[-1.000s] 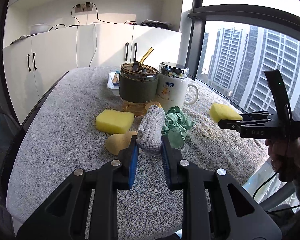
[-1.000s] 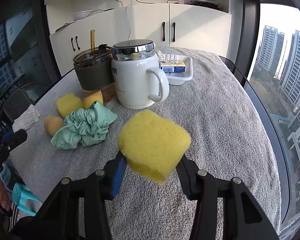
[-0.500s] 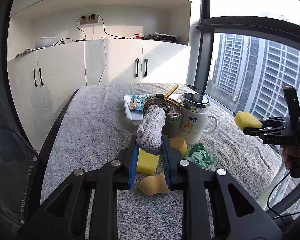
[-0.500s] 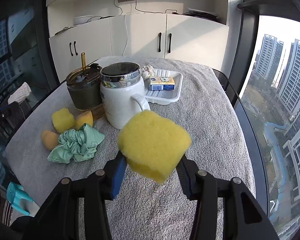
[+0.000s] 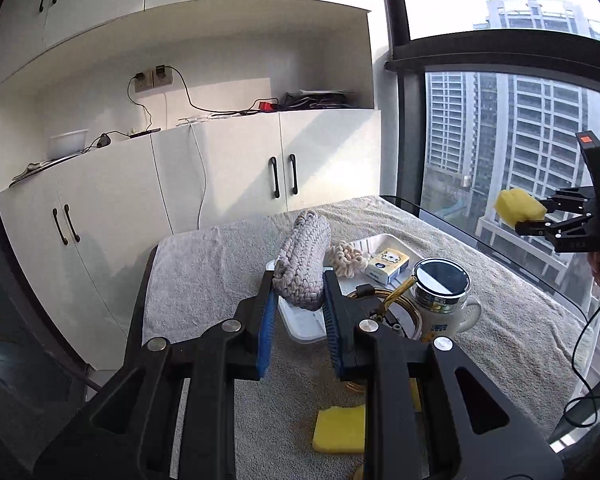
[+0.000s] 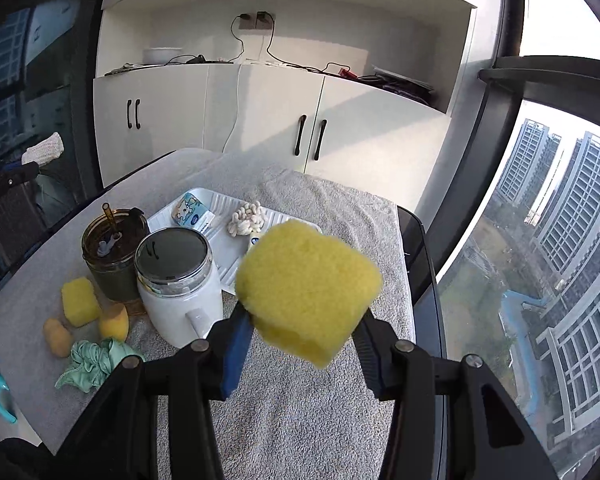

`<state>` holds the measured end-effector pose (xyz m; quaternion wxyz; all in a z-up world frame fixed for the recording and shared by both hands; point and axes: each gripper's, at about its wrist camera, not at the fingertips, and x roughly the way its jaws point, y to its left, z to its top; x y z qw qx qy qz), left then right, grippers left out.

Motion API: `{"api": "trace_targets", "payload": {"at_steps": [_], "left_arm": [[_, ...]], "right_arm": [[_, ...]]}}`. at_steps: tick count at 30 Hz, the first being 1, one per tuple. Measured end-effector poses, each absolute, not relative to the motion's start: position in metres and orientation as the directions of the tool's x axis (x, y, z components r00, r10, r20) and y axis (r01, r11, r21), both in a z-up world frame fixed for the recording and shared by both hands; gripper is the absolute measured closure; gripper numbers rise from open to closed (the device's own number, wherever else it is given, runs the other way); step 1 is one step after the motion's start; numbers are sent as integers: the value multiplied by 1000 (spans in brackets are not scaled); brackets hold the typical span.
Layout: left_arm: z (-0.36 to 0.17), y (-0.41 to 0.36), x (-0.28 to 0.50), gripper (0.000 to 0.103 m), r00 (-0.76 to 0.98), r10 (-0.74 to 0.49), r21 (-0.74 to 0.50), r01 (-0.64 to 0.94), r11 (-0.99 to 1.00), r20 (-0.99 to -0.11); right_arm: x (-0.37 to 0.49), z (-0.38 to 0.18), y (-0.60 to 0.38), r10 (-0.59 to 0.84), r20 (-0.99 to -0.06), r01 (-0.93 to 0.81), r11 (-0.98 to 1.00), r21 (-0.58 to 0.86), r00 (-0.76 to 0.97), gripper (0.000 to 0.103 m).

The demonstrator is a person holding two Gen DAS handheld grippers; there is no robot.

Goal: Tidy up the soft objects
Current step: 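Carry the sock and yellow sponge with both tools over the white tray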

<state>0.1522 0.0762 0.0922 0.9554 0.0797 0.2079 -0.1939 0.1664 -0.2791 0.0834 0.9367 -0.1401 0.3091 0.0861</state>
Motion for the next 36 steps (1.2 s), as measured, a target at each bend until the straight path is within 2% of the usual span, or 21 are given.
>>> {"api": "trace_targets", "payload": {"at_steps": [7, 18, 26, 36], "left_arm": [[104, 62, 226, 83, 789, -383, 80, 474, 877, -481], [66, 28, 315, 82, 630, -472, 41, 624, 780, -617], [23, 24, 341, 82, 521, -498, -4, 688, 726, -693], [-6, 32, 338, 82, 448, -534, -27, 748, 664, -717]], "right_arm": [[228, 96, -278, 87, -621, -292, 927, -236, 779, 53], [316, 69, -249, 164, -708, -422, 884, -204, 687, 53], [354, 25, -230, 219, -779, -514, 845, -150, 587, 52], [356, -17, -229, 279, -833, -597, 798, -76, 479, 52]]}}
